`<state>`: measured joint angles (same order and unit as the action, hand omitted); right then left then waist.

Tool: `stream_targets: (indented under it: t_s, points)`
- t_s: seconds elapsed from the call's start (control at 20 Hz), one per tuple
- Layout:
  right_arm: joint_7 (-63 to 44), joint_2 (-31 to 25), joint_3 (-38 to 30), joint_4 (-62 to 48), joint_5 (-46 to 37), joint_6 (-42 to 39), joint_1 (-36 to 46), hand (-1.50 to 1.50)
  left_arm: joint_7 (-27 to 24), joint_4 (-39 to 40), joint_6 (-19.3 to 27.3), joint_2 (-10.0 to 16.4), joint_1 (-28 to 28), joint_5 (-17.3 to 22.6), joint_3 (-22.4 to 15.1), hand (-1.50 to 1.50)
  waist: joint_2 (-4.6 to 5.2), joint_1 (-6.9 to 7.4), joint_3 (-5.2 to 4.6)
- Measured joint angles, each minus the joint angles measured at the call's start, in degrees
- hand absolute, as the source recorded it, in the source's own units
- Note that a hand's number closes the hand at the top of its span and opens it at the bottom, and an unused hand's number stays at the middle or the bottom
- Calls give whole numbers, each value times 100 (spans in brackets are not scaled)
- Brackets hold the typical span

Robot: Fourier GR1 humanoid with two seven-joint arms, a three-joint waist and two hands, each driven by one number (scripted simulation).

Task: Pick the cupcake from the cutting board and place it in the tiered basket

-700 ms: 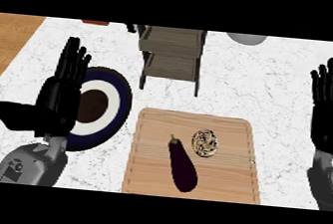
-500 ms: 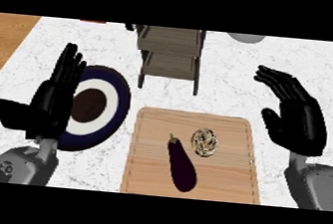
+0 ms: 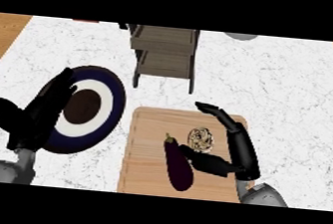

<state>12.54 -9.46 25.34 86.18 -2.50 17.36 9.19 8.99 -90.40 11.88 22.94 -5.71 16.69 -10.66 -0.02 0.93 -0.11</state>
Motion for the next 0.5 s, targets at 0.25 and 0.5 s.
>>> stream_targets:
  t_s: [0.25, 0.5]
  points:
    - [-527, -485, 220, 512, -878, 45, 177, -150, 62, -5, -209, 98, 174, 68, 129, 0, -21, -75, 2]
    - [-1584, -1536, 504, 1041, -1993, -438, 451, -150, 27, 70, -341, 170, 240, 163, 259, 0, -65, -168, -20]
